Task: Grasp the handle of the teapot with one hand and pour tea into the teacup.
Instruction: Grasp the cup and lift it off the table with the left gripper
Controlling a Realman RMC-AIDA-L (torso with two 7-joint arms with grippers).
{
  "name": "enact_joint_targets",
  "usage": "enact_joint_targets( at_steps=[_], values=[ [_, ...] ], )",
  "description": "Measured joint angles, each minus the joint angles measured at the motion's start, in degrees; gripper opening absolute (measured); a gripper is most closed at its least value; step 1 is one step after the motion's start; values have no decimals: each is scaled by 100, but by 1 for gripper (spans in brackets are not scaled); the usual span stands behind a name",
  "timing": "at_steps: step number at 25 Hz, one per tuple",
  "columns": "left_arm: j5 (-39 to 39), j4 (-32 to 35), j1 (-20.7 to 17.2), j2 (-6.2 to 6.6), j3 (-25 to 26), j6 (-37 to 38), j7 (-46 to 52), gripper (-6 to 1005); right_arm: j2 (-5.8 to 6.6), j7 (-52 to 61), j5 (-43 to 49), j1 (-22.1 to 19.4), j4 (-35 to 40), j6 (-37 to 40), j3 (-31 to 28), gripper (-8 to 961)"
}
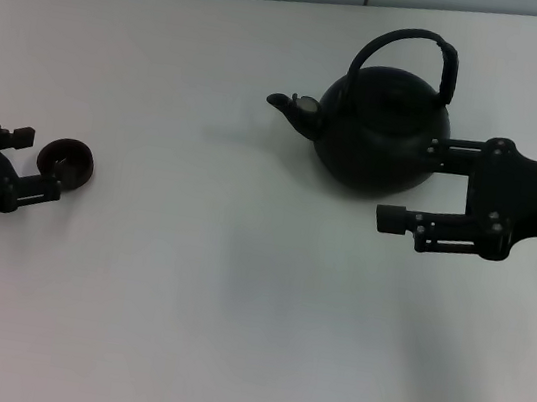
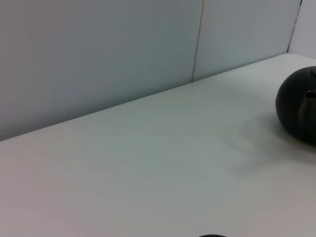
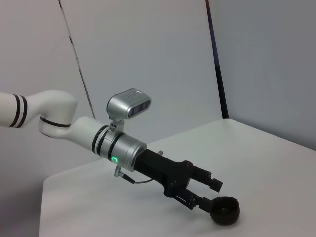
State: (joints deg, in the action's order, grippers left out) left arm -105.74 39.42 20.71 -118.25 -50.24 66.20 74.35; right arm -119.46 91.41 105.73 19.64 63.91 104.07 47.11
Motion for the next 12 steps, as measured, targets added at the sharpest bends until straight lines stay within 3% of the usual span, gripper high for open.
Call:
enact_joint_targets(
  at_steps=[12],
  values=[
    [-2, -145, 131, 1, -186, -208, 0, 738, 9, 0, 0, 54, -83, -71, 0, 717]
  ],
)
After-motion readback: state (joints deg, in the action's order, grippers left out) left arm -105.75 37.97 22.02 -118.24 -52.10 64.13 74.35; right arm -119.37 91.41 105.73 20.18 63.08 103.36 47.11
